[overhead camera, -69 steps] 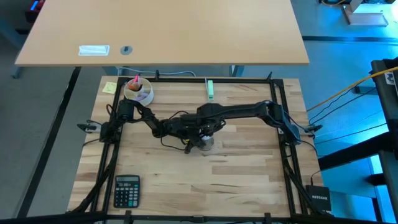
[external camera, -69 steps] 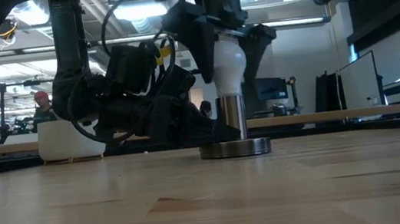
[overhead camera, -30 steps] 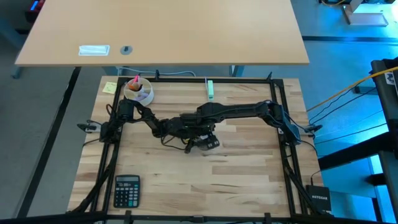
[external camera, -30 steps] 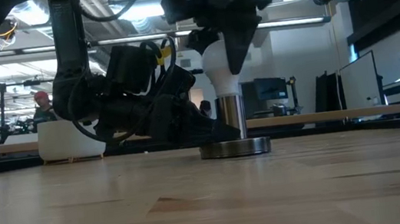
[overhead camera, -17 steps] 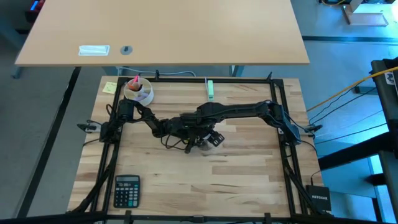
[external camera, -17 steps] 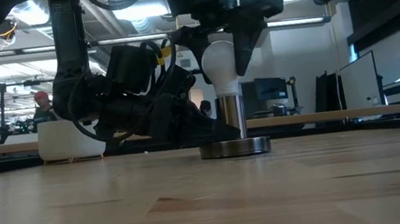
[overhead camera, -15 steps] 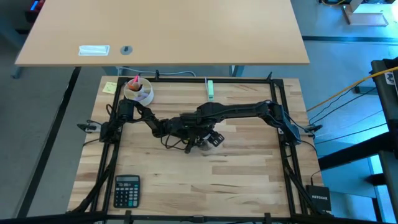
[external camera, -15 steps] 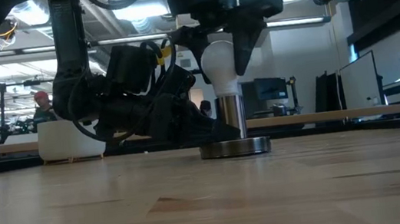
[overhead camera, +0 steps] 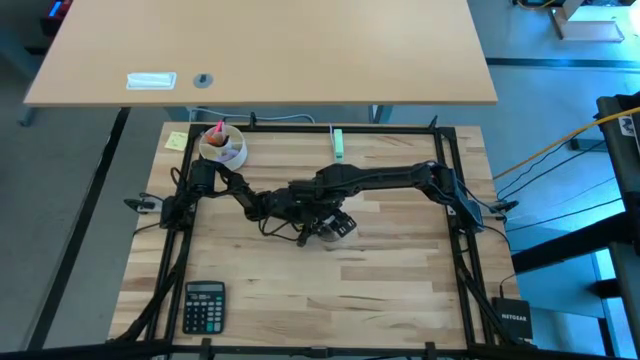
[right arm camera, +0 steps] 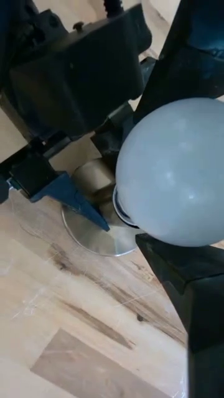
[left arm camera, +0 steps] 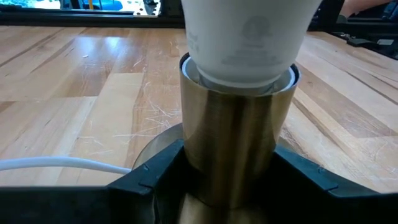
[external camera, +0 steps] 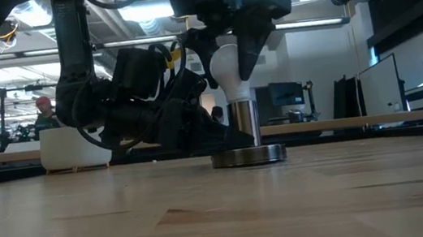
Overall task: Screw lightbulb
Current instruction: Remove the lightbulb from the lamp
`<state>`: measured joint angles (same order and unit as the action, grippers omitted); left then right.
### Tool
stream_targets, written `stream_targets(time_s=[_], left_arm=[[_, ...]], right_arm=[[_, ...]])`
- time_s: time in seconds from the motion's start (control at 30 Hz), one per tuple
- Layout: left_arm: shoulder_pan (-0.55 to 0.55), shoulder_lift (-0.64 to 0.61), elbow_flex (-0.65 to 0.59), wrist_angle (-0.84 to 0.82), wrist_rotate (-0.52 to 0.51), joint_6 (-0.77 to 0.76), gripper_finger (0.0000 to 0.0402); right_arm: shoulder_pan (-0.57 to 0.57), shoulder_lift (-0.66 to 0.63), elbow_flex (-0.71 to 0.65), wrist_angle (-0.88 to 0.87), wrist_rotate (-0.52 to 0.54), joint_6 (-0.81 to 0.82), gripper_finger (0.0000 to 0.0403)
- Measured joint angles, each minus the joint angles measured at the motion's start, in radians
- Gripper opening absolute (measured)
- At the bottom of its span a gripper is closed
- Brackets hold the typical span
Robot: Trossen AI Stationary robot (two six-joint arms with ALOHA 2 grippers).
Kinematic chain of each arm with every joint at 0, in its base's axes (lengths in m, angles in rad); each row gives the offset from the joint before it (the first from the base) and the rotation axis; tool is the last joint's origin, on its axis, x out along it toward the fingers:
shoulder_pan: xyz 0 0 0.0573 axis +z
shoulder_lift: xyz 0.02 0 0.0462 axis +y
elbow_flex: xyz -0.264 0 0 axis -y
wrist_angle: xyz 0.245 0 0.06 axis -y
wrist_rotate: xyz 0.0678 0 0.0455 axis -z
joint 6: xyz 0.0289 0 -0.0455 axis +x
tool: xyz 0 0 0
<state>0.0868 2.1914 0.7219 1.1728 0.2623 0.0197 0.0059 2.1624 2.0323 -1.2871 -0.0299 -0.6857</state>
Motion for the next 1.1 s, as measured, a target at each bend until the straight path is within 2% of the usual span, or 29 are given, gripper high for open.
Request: stream_targets(time_s=[0.47,0.53,0.7,0.87,1.1], left_arm=[[0.000,0.000,0.000,0.000,0.000,0.005,0.0192],[0.000,0.000,0.000,0.000,0.000,0.008,0.0192],[0.000,0.000,0.000,0.000,0.000,0.006,0.0192],[0.000,0.000,0.000,0.000,0.000,0.006,0.0192],[0.000,0.000,0.000,0.000,0.000,0.010,0.0192]], right_arm=[[-0.004,0.000,0.000,-0.005,-0.059,0.082,0.0302],[-0.009,0.000,0.000,-0.004,-0.052,0.131,0.0312],[-0.021,0.000,0.000,-0.010,-0.037,0.128,0.0355],[-0.017,0.000,0.003,-0.005,0.031,0.139,0.0383],[-0.027,0.000,0.140,-0.082,-0.060,0.234,0.0388]])
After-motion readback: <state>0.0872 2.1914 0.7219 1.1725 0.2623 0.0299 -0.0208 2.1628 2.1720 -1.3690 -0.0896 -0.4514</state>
